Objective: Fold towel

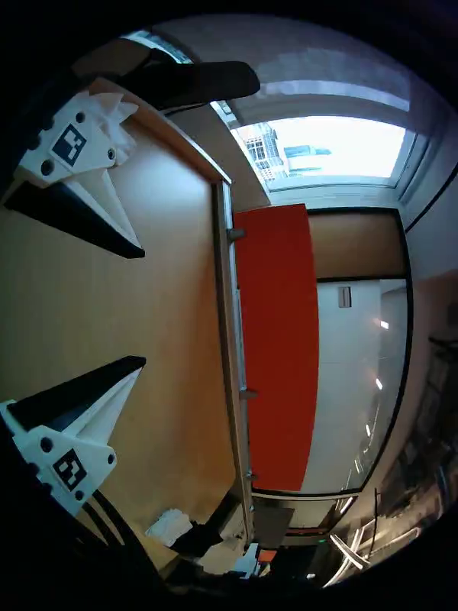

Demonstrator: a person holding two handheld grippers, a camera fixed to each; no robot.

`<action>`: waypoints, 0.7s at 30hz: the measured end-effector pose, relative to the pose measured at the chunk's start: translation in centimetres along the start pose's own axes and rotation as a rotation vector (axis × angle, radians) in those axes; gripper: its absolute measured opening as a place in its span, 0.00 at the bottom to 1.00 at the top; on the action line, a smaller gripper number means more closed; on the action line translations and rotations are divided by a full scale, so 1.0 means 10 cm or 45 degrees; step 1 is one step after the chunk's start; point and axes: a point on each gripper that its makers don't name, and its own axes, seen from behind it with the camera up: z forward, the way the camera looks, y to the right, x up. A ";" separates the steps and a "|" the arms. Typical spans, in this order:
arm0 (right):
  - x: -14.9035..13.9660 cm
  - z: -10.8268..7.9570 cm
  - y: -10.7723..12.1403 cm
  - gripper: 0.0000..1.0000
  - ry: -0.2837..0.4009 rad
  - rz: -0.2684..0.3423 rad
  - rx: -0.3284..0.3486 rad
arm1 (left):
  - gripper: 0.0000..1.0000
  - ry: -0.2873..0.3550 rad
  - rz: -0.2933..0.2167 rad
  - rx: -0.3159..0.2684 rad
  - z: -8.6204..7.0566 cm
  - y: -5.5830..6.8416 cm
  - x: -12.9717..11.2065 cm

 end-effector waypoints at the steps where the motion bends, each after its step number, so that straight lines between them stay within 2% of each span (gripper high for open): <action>1: 0.01 0.00 -0.02 1.00 0.003 0.000 -0.001 | 0.95 0.015 0.000 0.007 0.02 -0.02 0.05; 11: 0.12 0.01 -0.26 1.00 0.015 0.013 0.002 | 0.95 0.145 -0.037 0.049 0.17 -0.20 0.52; 21: 0.31 0.05 -0.61 1.00 0.068 0.059 0.030 | 0.95 0.231 -0.077 0.036 0.24 -0.19 0.82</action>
